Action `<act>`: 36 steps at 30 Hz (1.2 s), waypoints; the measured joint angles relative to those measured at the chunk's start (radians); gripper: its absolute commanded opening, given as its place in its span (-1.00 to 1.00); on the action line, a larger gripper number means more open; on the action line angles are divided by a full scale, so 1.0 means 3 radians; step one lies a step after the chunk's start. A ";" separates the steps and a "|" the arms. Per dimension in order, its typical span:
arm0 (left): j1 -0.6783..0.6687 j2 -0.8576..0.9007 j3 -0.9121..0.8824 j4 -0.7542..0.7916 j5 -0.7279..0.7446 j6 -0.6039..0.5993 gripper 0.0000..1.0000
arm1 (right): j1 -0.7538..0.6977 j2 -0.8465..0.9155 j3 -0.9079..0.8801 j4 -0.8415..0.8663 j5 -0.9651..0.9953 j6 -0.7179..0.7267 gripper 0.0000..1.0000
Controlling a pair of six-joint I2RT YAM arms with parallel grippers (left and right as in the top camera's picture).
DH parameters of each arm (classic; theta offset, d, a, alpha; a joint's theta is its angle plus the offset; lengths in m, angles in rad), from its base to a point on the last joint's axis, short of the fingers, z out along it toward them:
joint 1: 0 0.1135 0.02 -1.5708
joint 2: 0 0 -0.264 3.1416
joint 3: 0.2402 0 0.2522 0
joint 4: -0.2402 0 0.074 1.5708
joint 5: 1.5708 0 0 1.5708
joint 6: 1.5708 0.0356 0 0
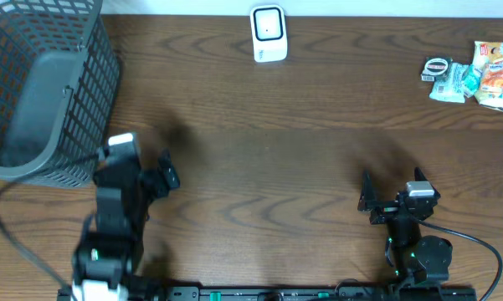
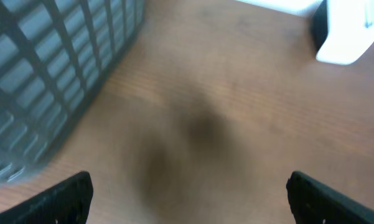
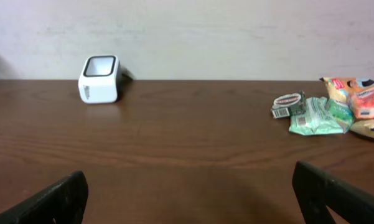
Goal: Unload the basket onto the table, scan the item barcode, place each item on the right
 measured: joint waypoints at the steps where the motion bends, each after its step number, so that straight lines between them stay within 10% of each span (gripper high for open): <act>1: 0.0000 -0.0198 -0.0160 0.0118 -0.0001 0.0018 0.95 | 0.0000 0.0001 0.0000 0.0000 0.0000 0.0001 0.99; 19: 0.0095 -0.1883 -0.1605 0.1333 0.0295 0.0366 0.95 | 0.0001 0.0001 0.0000 0.0003 0.0000 0.0001 0.98; 36: 0.0295 -0.2255 -0.1779 0.1136 0.0411 0.0413 0.95 | 0.0001 0.0001 0.0000 0.0001 -0.0001 0.0001 0.99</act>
